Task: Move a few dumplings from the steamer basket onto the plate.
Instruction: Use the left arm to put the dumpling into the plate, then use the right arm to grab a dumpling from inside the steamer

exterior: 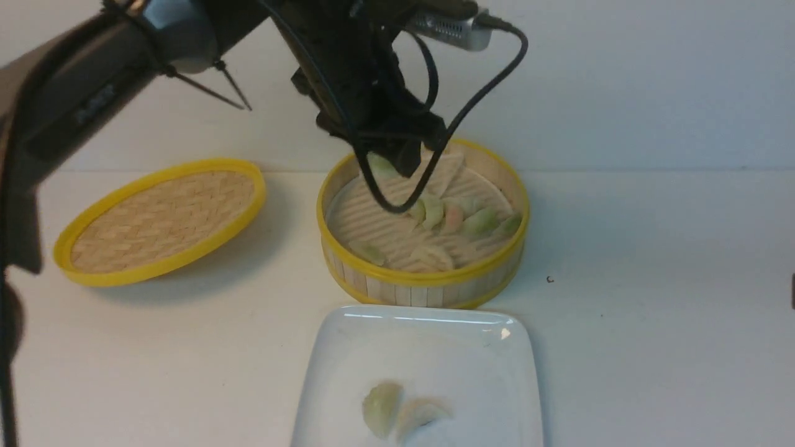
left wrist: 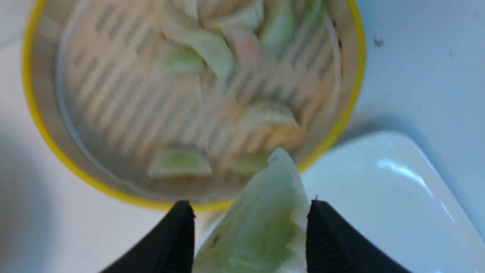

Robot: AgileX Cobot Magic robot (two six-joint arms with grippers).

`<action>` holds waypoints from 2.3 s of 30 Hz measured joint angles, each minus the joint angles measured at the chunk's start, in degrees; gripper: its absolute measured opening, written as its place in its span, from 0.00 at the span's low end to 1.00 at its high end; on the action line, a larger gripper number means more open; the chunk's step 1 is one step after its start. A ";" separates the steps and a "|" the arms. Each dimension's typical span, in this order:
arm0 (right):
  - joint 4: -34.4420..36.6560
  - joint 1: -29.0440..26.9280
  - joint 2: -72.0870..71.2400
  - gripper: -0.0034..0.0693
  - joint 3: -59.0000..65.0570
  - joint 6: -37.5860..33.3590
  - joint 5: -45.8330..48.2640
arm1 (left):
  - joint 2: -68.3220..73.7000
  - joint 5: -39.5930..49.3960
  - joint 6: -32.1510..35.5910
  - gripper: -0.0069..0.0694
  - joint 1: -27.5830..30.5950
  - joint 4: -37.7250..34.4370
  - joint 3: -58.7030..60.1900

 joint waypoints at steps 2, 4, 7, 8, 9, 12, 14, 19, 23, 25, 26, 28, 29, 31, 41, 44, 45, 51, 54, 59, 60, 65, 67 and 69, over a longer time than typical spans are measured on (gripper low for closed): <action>0.00 0.00 0.00 0.03 0.00 0.00 -0.05 | -2.31 0.03 0.00 0.54 0.00 0.07 7.72; 0.14 0.00 0.00 0.03 0.00 0.00 -0.41 | -2.55 0.08 0.00 0.54 0.00 0.19 13.07; 0.31 0.00 0.00 0.03 0.00 0.00 -1.25 | -1.04 -0.39 0.00 0.54 0.00 0.08 18.47; 0.39 0.00 0.00 0.03 0.00 0.00 -1.54 | -0.40 -0.62 0.00 0.54 0.00 -0.10 19.26; 0.65 0.00 0.00 0.03 0.00 0.00 -1.88 | 0.48 -0.79 0.00 0.54 0.00 -0.44 19.84; 0.85 0.00 0.05 0.03 0.00 -1.31 -2.85 | 3.05 -1.55 0.43 0.54 0.00 -0.81 20.30; 0.98 0.00 0.56 0.03 -0.11 -3.03 -3.13 | 4.81 -2.10 0.49 0.54 0.00 -1.43 20.35; 1.05 0.00 4.90 0.03 -2.80 -6.32 -0.20 | 6.34 -1.98 0.60 0.62 0.00 -3.53 20.35; 1.29 0.00 11.77 0.03 -8.39 -9.15 3.94 | 6.34 -1.76 0.64 0.79 0.00 -4.58 18.89; 1.35 0.00 15.59 0.03 -12.01 -10.33 5.52 | 5.96 -1.76 0.64 0.81 0.00 -4.34 17.93; 1.35 0.00 15.98 0.03 -12.39 -10.33 5.52 | 5.89 -1.76 0.64 0.81 0.00 -4.34 17.85; 1.29 0.64 21.18 0.03 -17.58 -12.35 6.99 | 3.46 -1.76 0.03 0.74 0.00 -2.66 17.47; 1.16 1.27 23.32 0.03 -19.65 -13.06 7.20 | 2.34 -1.76 -0.48 0.68 0.00 -1.86 17.47; 0.52 3.05 27.91 0.03 -23.80 -13.86 7.28 | -1.28 -1.62 -2.24 0.52 0.00 0.65 17.47; -7.00 14.67 49.35 0.10 -39.57 -15.13 7.28 | -25.09 -0.20 -5.58 0.09 0.00 3.26 24.42; -8.76 18.42 57.33 0.23 -45.37 -15.25 7.28 | -33.37 0.60 -5.82 0.08 0.00 3.64 26.94; -8.76 18.96 59.09 0.25 -46.62 -15.25 7.22 | -35.53 0.72 -6.05 0.08 0.00 3.63 27.21; -8.90 23.56 71.96 0.50 -55.15 -15.84 5.54 | -45.78 1.13 -8.15 0.08 0.00 3.57 27.56; -8.96 24.57 77.59 0.57 -58.63 -16.12 4.18 | -49.43 1.42 -8.69 0.08 0.00 3.54 27.58; -10.37 24.71 85.30 0.59 -63.03 -15.32 3.37 | -53.78 1.61 -8.88 0.08 0.00 3.54 27.58; -11.09 24.71 86.76 0.59 -63.72 -14.70 3.12 | -54.33 1.74 -8.88 0.08 0.00 3.54 27.58; -16.13 24.71 91.83 0.59 -65.18 -8.92 0.82 | -57.47 2.46 -9.06 0.08 0.00 3.59 27.63; -16.68 24.71 92.22 0.56 -65.26 -8.07 0.41 | -57.88 2.46 -9.06 0.08 0.00 3.65 27.63; -16.35 24.71 92.22 0.48 -65.79 -7.71 0.10 | -58.34 2.50 -9.06 0.08 0.00 4.03 27.63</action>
